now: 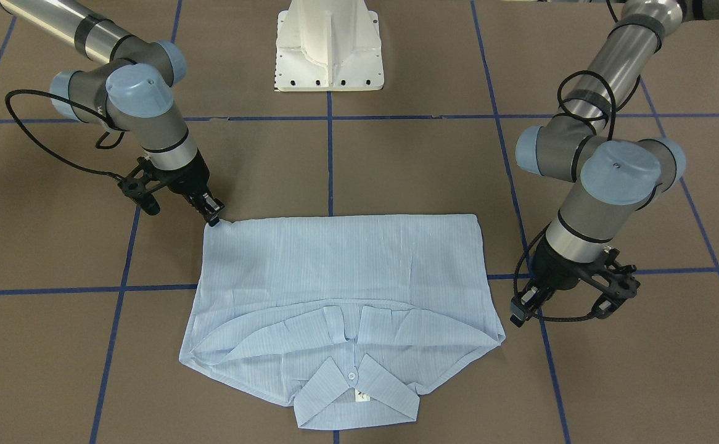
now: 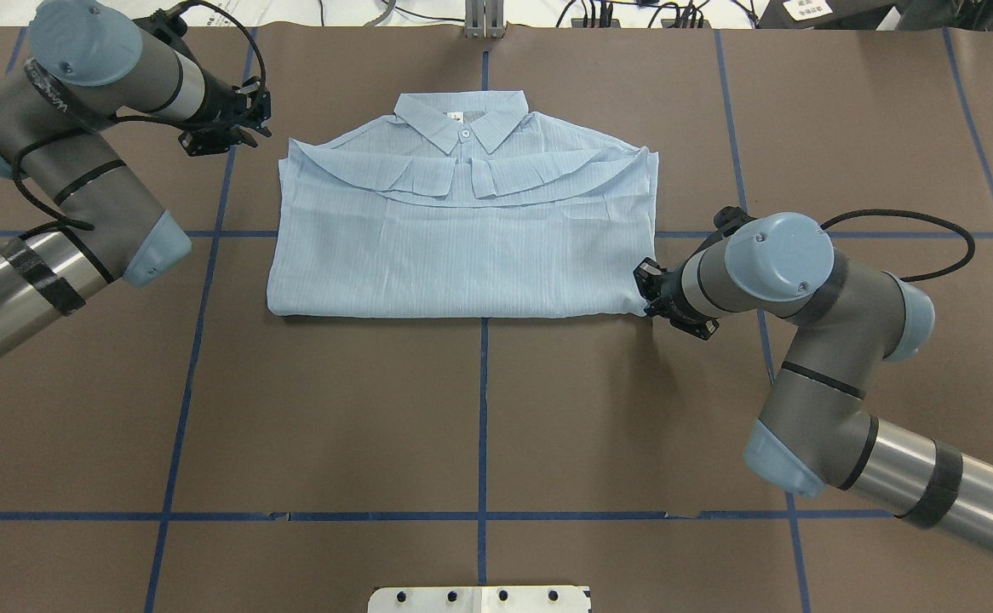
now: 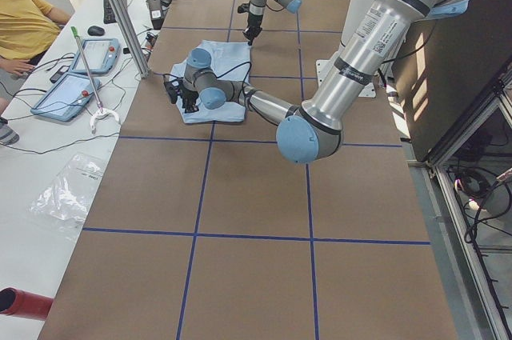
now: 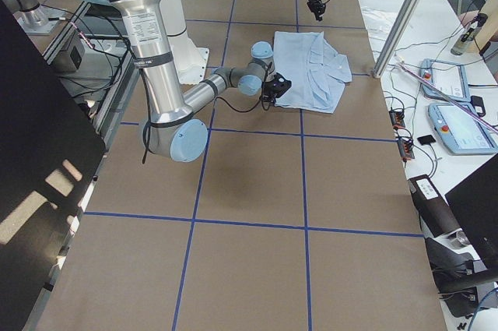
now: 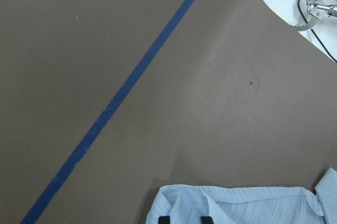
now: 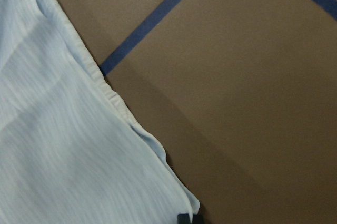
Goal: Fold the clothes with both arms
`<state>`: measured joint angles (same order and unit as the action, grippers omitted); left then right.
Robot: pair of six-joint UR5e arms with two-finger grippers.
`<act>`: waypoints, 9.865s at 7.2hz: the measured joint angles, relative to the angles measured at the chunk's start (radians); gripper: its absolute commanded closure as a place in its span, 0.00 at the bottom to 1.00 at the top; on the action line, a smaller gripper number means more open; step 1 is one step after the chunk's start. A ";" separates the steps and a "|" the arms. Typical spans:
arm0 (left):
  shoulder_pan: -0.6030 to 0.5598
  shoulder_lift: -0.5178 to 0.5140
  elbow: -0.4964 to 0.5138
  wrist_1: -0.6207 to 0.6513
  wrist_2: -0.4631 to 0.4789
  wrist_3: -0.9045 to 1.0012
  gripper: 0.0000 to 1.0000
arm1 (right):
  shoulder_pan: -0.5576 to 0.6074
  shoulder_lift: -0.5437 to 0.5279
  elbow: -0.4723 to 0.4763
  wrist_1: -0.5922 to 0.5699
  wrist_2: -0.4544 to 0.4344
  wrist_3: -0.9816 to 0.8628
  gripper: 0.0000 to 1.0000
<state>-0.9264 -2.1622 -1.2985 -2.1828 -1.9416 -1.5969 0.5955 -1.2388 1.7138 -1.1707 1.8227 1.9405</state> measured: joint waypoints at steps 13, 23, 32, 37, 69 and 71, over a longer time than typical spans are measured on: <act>0.030 0.064 -0.161 0.036 -0.048 -0.025 0.48 | -0.324 -0.458 0.610 -0.002 0.199 0.205 0.00; 0.425 0.174 -0.449 0.250 0.023 -0.298 0.39 | 0.104 -0.220 0.272 0.007 0.145 -0.138 0.00; 0.421 0.168 -0.431 0.250 0.026 -0.285 1.00 | 0.110 -0.229 0.269 0.008 0.140 -0.152 0.00; 0.195 -0.044 -0.080 0.047 0.106 -0.056 1.00 | 0.080 -0.213 0.257 0.009 0.130 -0.144 0.00; 0.070 0.242 -0.505 0.126 -0.004 0.124 0.52 | -0.312 -0.141 0.297 -0.340 -0.263 -1.094 0.00; 0.069 0.243 -0.525 0.147 -0.004 0.123 0.52 | -0.301 -0.102 0.285 -0.341 -0.268 -1.073 0.00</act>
<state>-0.8572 -1.9196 -1.8236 -2.0358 -1.9451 -1.4739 0.2941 -1.3410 1.9991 -1.5119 1.5547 0.8677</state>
